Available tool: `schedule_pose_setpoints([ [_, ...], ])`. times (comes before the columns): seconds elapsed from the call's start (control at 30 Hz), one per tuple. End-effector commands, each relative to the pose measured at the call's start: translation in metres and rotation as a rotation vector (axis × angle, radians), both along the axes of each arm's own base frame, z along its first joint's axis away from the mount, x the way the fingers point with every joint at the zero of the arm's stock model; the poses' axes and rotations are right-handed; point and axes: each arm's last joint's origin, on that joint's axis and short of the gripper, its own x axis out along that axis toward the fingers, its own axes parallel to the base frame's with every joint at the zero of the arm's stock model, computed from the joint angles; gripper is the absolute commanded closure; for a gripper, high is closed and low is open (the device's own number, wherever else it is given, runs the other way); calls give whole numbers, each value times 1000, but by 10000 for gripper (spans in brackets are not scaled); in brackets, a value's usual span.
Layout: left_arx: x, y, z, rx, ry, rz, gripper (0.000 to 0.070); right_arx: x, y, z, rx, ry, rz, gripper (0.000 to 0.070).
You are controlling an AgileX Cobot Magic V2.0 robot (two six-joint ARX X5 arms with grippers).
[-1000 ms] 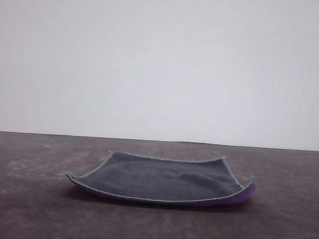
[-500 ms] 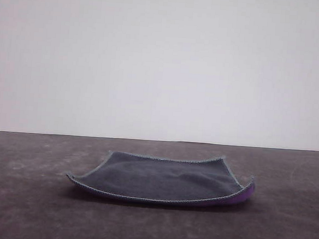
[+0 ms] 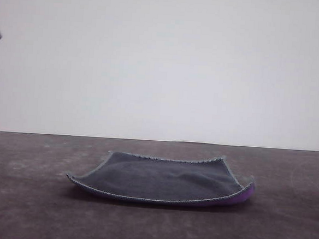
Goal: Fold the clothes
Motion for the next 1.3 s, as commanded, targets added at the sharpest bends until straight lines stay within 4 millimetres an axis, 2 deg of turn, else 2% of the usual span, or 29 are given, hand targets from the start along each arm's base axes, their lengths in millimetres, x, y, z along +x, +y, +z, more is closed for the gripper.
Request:
schedule_pose_setpoints([
  [0.0, 0, 0, 6, -7, -30, -5, 150, 1, 1, 5, 9, -18, -2, 319],
  [0.17, -1, 0, 7, -55, -7, 30, 152, 1, 1, 5, 50, 7, -30, 319],
  [0.3, 2, -1, 4, -124, 55, 65, 186, 7, 2, 3, 132, 80, -92, 319],
  [0.5, 18, -9, -6, -187, 160, -15, 186, 25, 8, -8, 196, 199, -114, 320],
  [0.7, 47, -20, -22, -245, 246, -97, 186, 51, 14, -23, 211, 280, -84, 320],
  [0.9, 84, -31, -42, -313, 268, -103, 186, 87, 15, -42, 306, 323, -66, 320],
  [1.27, 154, -50, -86, -355, 304, -110, 186, 147, 12, -86, 409, 332, -55, 321],
])
